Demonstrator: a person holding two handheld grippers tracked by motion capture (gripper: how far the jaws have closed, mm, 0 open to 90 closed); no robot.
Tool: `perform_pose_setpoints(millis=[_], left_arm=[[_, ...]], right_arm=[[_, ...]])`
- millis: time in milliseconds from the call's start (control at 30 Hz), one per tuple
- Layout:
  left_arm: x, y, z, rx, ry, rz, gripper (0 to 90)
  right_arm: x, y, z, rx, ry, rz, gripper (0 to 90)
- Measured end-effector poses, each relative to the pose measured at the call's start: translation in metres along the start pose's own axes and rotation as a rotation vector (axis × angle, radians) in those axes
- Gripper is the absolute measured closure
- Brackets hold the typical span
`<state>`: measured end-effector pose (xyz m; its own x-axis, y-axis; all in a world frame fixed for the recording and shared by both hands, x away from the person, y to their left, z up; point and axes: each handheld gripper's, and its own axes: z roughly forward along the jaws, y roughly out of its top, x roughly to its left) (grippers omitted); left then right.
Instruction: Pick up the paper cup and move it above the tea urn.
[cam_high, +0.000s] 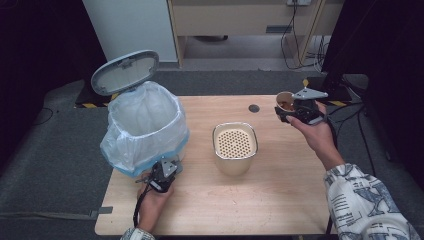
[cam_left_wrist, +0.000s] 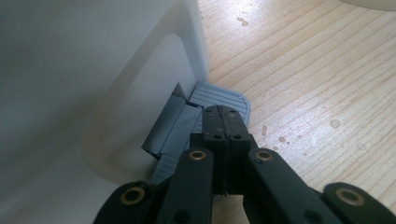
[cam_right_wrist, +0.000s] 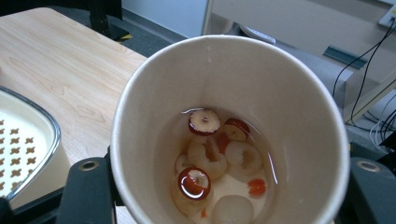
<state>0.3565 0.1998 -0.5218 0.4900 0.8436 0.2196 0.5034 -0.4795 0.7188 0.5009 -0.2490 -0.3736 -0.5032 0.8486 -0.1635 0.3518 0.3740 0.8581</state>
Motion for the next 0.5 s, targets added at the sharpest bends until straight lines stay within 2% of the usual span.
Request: perform_pose_setpoints(millis=[200,300,500], left_arm=[[-0.001,-0.001,0.000,-0.004,0.007,0.002,89.7],[-0.001,0.000,0.000,-0.005,0.007,0.012,89.7],[-0.001,0.000,0.000,-0.004,0.007,0.009,89.7]], right_arm=[[-0.002,0.019,-0.003,-0.002,0.010,-0.016,33.6],[0.003,0.025,-0.004,-0.020,0.024,-0.038,33.6],[0.017,0.026,-0.003,0.004,0.029,-0.097,33.6]])
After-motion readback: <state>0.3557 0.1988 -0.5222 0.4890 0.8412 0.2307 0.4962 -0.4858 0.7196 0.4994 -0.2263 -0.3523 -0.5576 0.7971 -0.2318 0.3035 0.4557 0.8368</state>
